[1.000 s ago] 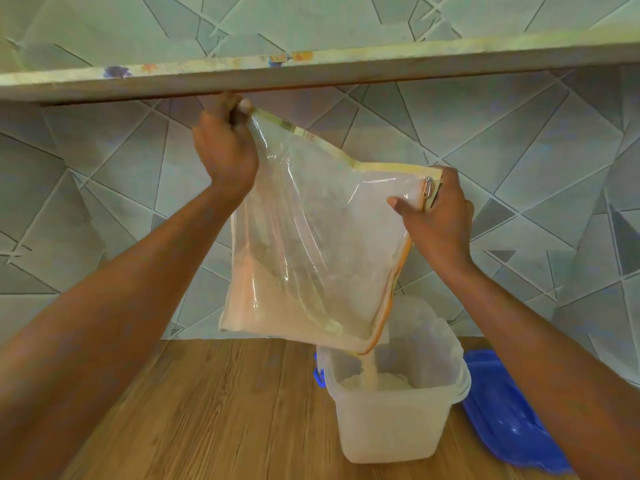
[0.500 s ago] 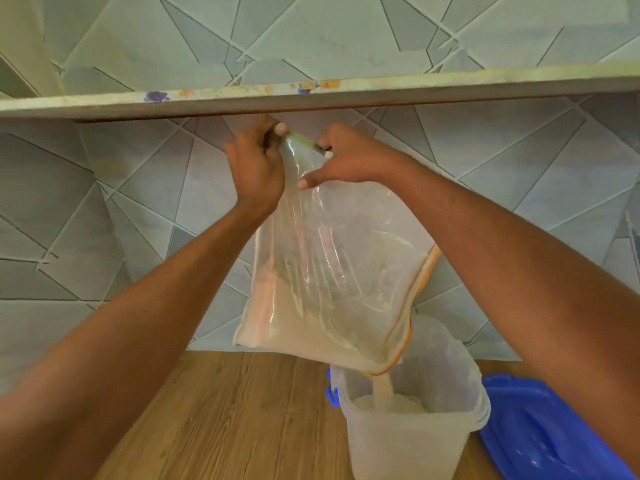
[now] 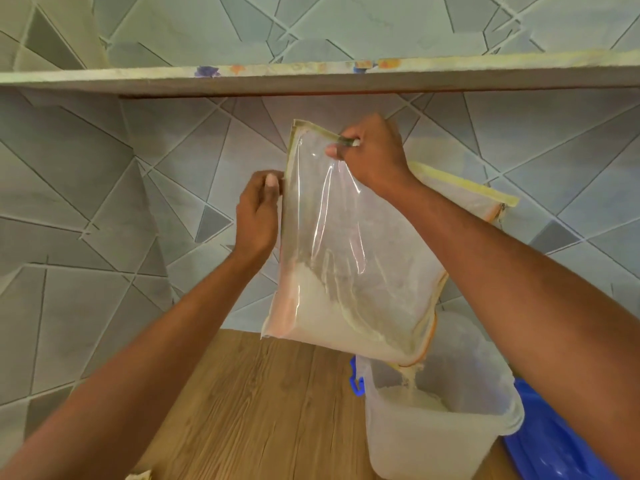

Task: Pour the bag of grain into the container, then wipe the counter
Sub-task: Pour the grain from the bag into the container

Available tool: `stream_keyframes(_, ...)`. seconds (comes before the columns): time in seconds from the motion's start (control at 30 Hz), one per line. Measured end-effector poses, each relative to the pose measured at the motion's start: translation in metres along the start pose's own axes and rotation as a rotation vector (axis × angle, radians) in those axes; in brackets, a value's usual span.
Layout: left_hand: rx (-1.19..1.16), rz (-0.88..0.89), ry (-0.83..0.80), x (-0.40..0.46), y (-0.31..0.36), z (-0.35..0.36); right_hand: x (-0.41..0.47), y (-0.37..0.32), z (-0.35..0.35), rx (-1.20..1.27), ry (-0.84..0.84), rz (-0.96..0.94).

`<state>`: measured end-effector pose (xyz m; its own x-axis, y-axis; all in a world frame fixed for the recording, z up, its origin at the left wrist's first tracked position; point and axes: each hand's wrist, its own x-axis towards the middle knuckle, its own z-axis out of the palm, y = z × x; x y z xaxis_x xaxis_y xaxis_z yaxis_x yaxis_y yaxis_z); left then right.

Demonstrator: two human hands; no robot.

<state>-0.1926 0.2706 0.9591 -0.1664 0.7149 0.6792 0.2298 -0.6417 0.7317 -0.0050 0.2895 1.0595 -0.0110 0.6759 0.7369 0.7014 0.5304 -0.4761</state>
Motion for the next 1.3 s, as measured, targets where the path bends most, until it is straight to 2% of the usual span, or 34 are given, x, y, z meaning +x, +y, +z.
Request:
stream_keyframes(0.1,0.057,-0.358,0.002,-0.05,-0.058,-0.024,-0.006,-0.002,-0.003,-0.031,0.019,-0.055)
stream_keyframes(0.2,0.073,-0.661,-0.064,-0.1,-0.101,-0.045,-0.01,-0.001,-0.005,-0.045,0.061,-0.071)
stream_keyframes(0.27,-0.046,-0.857,-0.112,-0.128,-0.118,-0.053,-0.013,-0.001,-0.007,-0.058,0.071,-0.077)
stream_keyframes(0.33,-0.187,-0.961,-0.111,-0.148,-0.13,-0.056,-0.014,0.0,-0.008,-0.067,0.075,-0.078)
stream_keyframes(0.43,-0.42,-0.953,-0.031,-0.163,-0.14,-0.049,-0.015,0.001,-0.008,-0.066,0.077,-0.083)
stream_keyframes(0.53,-0.638,-0.926,0.13,-0.17,-0.138,-0.039,-0.017,0.001,-0.011,-0.058,0.088,-0.094)
stream_keyframes(0.7,-0.848,-0.957,0.297,-0.183,-0.13,-0.026,-0.019,0.013,-0.02,-0.016,0.103,-0.069)
stream_keyframes(0.87,-0.733,-0.931,0.434,-0.178,-0.12,-0.011,-0.022,0.03,-0.036,0.082,0.143,-0.039)
stream_keyframes(0.97,-0.604,-0.907,0.454,-0.167,-0.112,-0.003,-0.022,0.041,-0.049,0.133,0.138,-0.016)
stream_keyframes(1.13,-0.569,-0.839,0.479,-0.153,-0.096,0.005,-0.022,0.05,-0.065,0.111,0.14,-0.027)
stream_keyframes(1.23,-0.517,-0.807,0.478,-0.148,-0.093,0.008,-0.028,0.053,-0.07,0.064,0.083,-0.059)
stream_keyframes(1.3,-0.477,-0.806,0.445,-0.143,-0.093,0.008,-0.032,0.057,-0.076,0.054,0.126,0.0)
